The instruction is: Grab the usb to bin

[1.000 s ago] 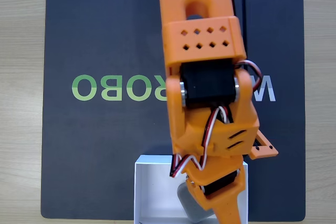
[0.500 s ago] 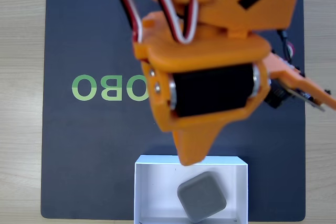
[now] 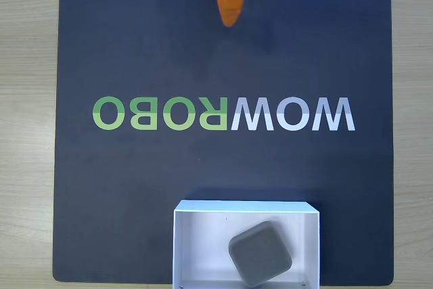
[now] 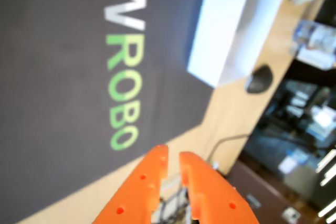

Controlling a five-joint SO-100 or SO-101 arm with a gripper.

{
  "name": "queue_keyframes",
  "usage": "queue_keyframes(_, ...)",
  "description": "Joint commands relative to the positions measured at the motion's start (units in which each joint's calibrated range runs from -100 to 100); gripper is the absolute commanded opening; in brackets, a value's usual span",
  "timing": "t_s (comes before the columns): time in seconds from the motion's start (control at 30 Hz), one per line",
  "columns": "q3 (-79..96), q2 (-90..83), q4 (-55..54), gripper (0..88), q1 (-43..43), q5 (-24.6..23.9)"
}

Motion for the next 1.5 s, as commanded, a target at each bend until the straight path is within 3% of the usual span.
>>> queue_keyframes(0.0, 16.19, -18.45, -1.86, 2.1, 0.33, -1.28)
queue_keyframes(0.3, 33.17, -40.24, 11.15, 1.8, 0.33, -3.17)
queue_keyframes(0.53, 40.76, -40.41, 10.45, 1.3, 0.58, -3.54)
queue_keyframes(0.67, 40.67, -40.41, 10.36, 1.3, 1.26, -5.38)
queue_keyframes(0.87, 40.85, -40.50, 10.36, 1.3, 4.54, -5.48)
queue_keyframes(1.47, 40.94, -40.66, 10.45, 1.3, 3.78, -5.27)
